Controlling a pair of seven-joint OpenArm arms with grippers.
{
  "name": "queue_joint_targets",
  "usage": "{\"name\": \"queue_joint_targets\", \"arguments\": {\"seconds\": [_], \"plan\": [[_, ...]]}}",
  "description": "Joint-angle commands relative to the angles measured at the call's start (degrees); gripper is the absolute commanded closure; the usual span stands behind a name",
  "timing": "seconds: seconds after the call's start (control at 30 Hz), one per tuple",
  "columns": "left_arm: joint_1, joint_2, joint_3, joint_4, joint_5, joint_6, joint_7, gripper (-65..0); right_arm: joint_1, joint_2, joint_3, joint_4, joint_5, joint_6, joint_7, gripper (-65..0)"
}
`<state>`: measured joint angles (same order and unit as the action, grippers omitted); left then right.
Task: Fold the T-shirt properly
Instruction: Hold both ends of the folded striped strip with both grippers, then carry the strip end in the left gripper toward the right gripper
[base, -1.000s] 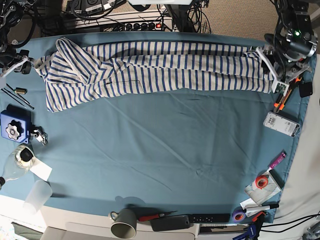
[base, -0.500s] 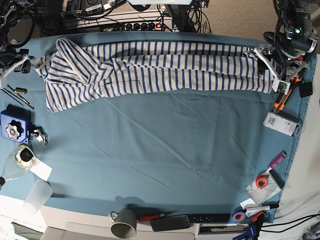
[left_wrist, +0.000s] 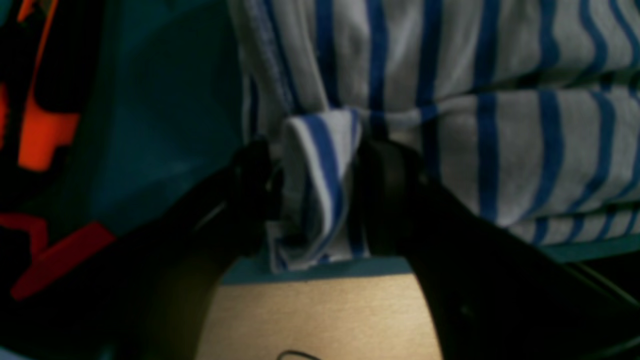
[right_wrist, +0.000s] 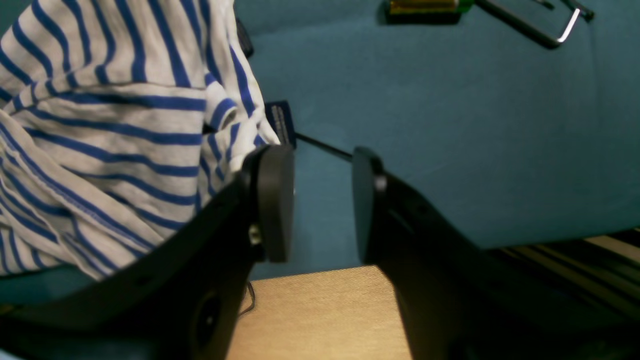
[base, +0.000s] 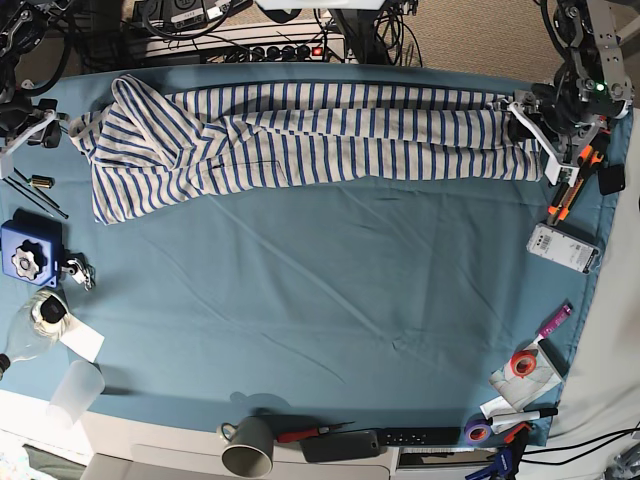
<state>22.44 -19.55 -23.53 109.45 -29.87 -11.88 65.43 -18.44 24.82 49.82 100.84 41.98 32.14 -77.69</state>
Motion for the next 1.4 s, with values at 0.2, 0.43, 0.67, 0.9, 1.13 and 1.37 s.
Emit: {"name": "queue_joint_targets", "arguments": {"seconds": [0.2,0.43,0.67,0.9,1.13,1.37], "plan": [[-1.2,-0.46,0.0,-1.55,-3.04,-1.29,3.17,-29.3,0.37,1.7,0.52,0.74,0.2,-0.15,1.46,-20.2],[-0.79,-0.44,0.0,-1.55,-8.79,-4.72,4.48,0.0,0.5,1.7,0.52,0.74,0.22,-0.48,1.68,-20.2],[-0.72,-0.48,-0.02,-0.81,-8.76,-7.67,4.66,0.0,0.5,1.68,0.52,0.74,0.24,-0.52,2.29,-20.2],[-0.68,-0.46,-0.02,7.13,-7.98,-7.72,3.52,0.0,0.5,1.68,0.52,0.74,0.33,-0.63,2.34,-20.2],[-0.7,-0.48,-0.02,14.58,-5.99,-7.76,-0.2,0.0,0.5,1.66,0.52,0.74,3.13,-0.7,2.29,-20.2],[-0.52,-0.44,0.0,21.59,-15.08,-14.27,-0.33,0.0,0.5,1.44,0.48,0.74,3.89,-0.68,2.86,-20.2]]}}
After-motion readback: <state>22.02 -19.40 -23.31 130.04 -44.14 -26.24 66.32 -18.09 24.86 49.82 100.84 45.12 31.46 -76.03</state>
